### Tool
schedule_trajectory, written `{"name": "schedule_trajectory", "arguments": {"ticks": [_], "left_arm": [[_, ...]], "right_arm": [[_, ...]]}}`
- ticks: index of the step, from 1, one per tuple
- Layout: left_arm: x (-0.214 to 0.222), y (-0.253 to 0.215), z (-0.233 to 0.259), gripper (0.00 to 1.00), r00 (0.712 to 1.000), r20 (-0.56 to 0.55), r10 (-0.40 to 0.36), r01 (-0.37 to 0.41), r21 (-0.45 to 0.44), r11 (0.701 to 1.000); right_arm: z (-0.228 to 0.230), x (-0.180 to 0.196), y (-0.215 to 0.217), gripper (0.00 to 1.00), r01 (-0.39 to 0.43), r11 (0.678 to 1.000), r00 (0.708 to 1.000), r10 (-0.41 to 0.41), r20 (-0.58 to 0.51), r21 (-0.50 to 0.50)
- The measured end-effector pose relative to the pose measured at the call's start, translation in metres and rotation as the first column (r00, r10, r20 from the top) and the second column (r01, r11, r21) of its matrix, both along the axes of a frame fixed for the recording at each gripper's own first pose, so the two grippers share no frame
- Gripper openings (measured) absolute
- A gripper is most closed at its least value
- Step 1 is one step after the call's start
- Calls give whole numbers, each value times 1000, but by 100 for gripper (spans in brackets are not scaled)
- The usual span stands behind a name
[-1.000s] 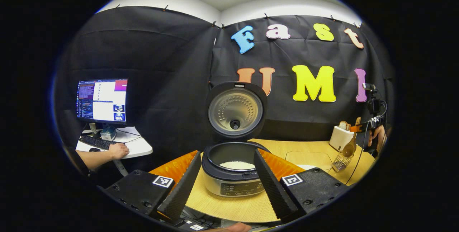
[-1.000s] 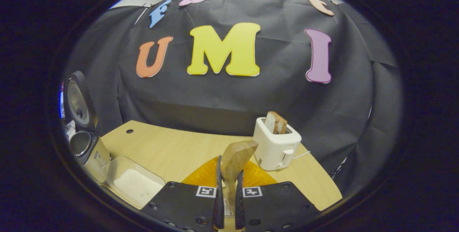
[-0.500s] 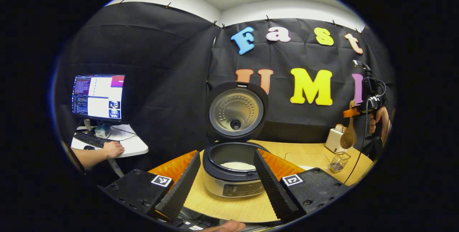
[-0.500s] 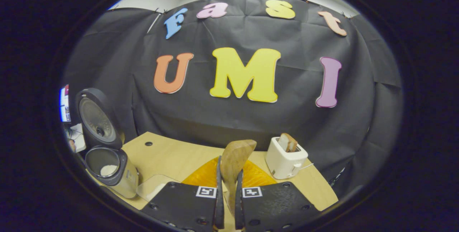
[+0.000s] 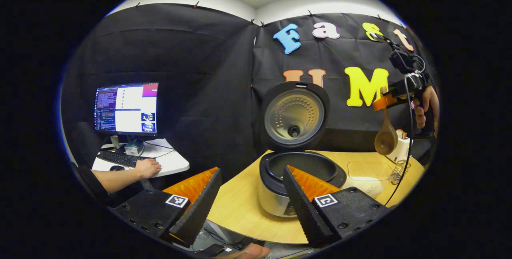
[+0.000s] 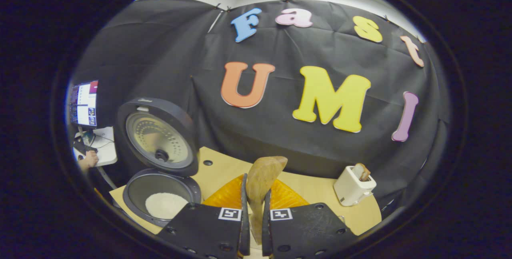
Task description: Close the left gripper, press the button to open the rice cooker; take a wooden spoon from the chopstick holder with the right hand, scoop a spoonful of rice and pour it into the rice cooker, then put the wooden spoon back into the chopstick holder.
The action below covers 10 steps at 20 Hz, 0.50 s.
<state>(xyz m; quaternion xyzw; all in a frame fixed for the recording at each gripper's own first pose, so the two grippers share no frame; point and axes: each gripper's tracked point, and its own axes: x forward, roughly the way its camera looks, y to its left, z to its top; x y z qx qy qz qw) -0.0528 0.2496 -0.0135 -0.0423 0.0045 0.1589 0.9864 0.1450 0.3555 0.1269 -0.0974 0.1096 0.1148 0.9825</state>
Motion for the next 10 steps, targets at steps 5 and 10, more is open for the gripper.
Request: {"name": "schedule_trajectory", "arguments": {"ticks": [5, 10], "left_arm": [[-4, 32, -16, 98, 998, -14, 59, -60, -51, 997], [-4, 41, -22, 99, 997, -21, 73, -74, -54, 996]], "right_arm": [[-22, -8, 94, 13, -112, 993, 994, 112, -15, -30], [-31, -12, 140, 11, -178, 982, 984, 178, 4, -56]]}}
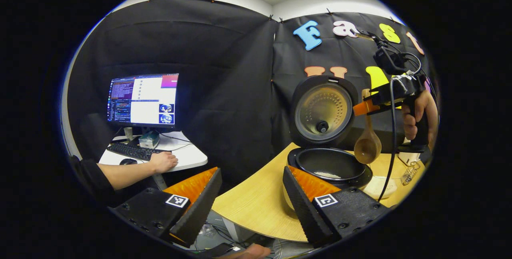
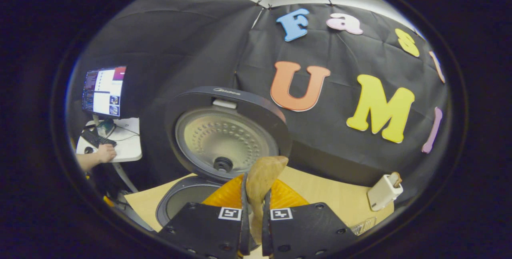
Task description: Close the left gripper, press the button to open the rice cooker; take a wooden spoon from the chopstick holder with the right hand, scoop a spoonful of rice and pour it into the rice cooker, then put the wooden spoon back into the chopstick holder.
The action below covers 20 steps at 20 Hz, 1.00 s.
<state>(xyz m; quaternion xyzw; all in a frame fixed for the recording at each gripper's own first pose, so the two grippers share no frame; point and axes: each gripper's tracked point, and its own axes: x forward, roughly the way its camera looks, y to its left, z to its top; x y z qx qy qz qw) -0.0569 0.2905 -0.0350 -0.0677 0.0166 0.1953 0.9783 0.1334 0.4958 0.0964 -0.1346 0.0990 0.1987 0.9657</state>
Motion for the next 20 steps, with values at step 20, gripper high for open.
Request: {"name": "schedule_trajectory", "arguments": {"ticks": [20], "left_arm": [[16, -38, 2, 98, 997, -2, -76, 76, 25, 997]], "right_arm": [[-64, 76, -177, 12, 307, 951, 952, -306, 18, -36]]}}
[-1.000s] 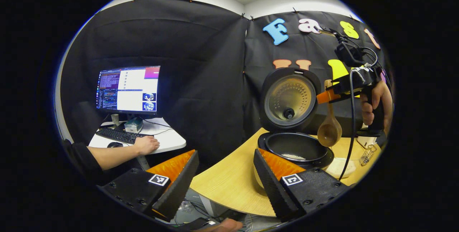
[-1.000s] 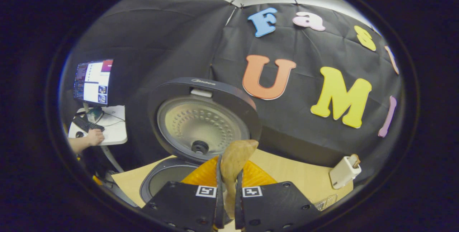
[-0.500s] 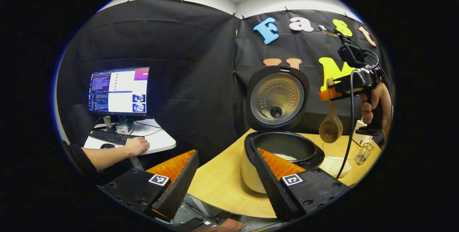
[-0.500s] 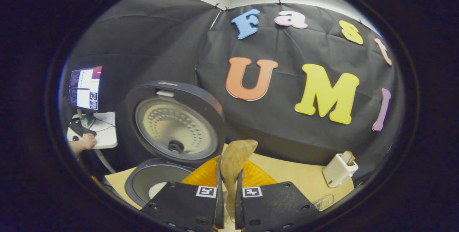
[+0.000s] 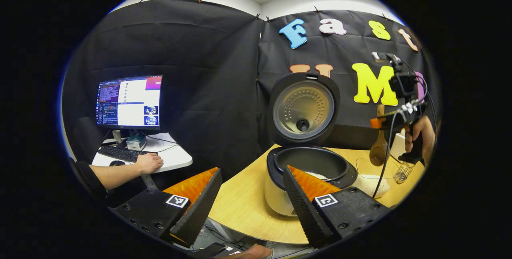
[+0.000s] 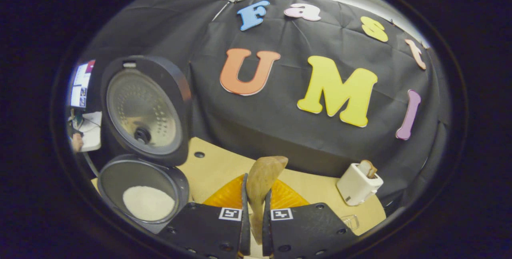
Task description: Close the left gripper, press the button to open the rice cooker; take a wooden spoon from the chopstick holder with the right hand, scoop a spoonful of rice and pour it into the rice cooker, then put the wooden spoon back into the chopstick holder.
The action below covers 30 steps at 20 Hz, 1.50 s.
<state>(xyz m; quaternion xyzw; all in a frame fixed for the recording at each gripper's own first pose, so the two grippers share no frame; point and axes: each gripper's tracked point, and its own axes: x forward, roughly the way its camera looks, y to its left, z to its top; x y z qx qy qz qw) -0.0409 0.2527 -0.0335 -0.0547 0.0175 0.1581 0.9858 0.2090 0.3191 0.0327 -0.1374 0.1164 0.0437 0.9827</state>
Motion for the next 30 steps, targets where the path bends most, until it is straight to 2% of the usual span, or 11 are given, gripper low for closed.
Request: {"name": "schedule_trajectory", "arguments": {"ticks": [3, 6, 10, 13, 17, 21, 24, 25, 27, 28, 30], "left_arm": [[2, -3, 1, 98, 1000, 2, -7, 7, 4, 1000], [3, -6, 1, 98, 1000, 1, -15, 15, 9, 1000], [6, -9, -3, 98, 1000, -10, -24, 24, 7, 1000], [6, -9, -3, 98, 1000, -12, -23, 23, 7, 1000], [6, -9, -3, 98, 1000, -11, -27, 27, 7, 1000], [7, -10, -3, 98, 999, -8, -33, 33, 3, 999], [7, -10, -5, 98, 999, -11, -36, 36, -3, 999], [8, -10, -6, 98, 999, -11, -36, 36, -5, 999], [9, -11, -6, 98, 999, -13, -42, 42, -6, 999], [8, -12, -6, 98, 999, -14, -46, 46, -4, 999], [7, -12, -5, 98, 999, -15, -49, 49, 0, 999]], "right_arm": [[-49, 16, -32, 12, 74, 996, 995, -77, -61, -45], [-83, 21, -62, 12, 162, 986, 979, -164, -118, -24], [-89, 29, -82, 12, 245, 969, 962, -247, -119, -35], [-93, 32, -77, 12, 294, 955, 945, -297, -138, -40], [-101, 38, -44, 12, 279, 960, 943, -268, -197, 29], [-112, 33, -12, 12, 260, 948, 935, -198, -295, 186], [-110, 20, -12, 11, 288, 888, 929, -168, -330, 358], [-108, 16, -20, 12, 319, 853, 924, -182, -337, 413], [-112, 9, -35, 12, 380, 762, 906, -192, -377, 525], [-115, 4, -42, 12, 408, 714, 896, -192, -401, 569], [-119, -7, -58, 12, 444, 641, 881, -185, -436, 626]]}}
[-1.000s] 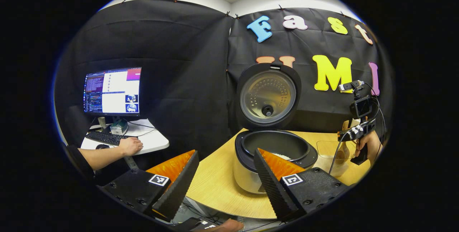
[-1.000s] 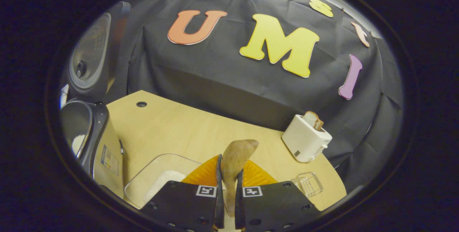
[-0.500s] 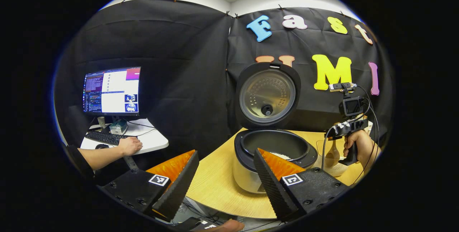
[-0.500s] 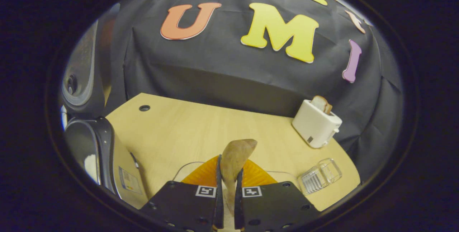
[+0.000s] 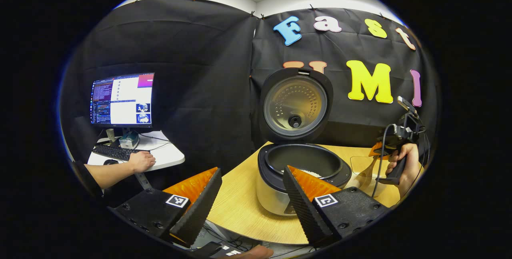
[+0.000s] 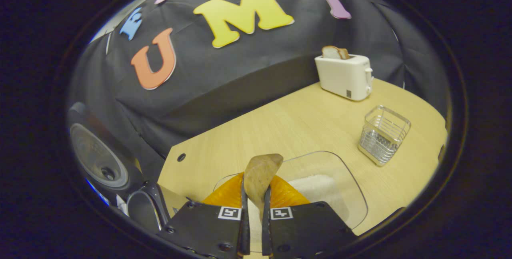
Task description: Close the left gripper, press the button to open the rice cooker; take a wooden spoon from the chopstick holder with the right hand, scoop a spoonful of rice and pour it into the rice cooker, then put the wooden spoon back into the chopstick holder.
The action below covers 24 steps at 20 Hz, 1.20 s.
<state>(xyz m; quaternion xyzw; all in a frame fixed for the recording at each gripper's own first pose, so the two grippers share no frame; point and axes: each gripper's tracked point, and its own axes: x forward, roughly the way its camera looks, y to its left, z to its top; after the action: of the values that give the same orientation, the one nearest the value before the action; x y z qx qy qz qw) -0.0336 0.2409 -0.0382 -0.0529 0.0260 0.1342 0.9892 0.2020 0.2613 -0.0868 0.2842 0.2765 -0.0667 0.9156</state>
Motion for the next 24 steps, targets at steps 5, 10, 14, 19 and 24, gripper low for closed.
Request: {"name": "schedule_trajectory", "arguments": {"ticks": [5, 10, 14, 19, 24], "left_arm": [[1, -1, -2, 98, 1000, -11, -7, 7, 5, 1000], [0, -6, 0, 98, 999, -9, -32, 32, 30, 999], [-1, -9, 1, 98, 998, -4, -64, 64, 33, 997], [2, -14, 2, 98, 998, -8, -69, 69, 32, 997], [2, -11, 1, 98, 998, -11, -67, 68, 23, 997]], "right_arm": [[-37, -38, -9, 10, -78, 985, 988, 97, -121, 152], [-35, -37, -7, 10, -145, 980, 985, 156, -71, 134], [-37, -32, -3, 11, -143, 971, 986, 156, -54, 194], [-39, -25, 2, 11, -147, 933, 981, 179, -70, 328], [-46, -17, 13, 11, -180, 872, 964, 249, -96, 454]]}}
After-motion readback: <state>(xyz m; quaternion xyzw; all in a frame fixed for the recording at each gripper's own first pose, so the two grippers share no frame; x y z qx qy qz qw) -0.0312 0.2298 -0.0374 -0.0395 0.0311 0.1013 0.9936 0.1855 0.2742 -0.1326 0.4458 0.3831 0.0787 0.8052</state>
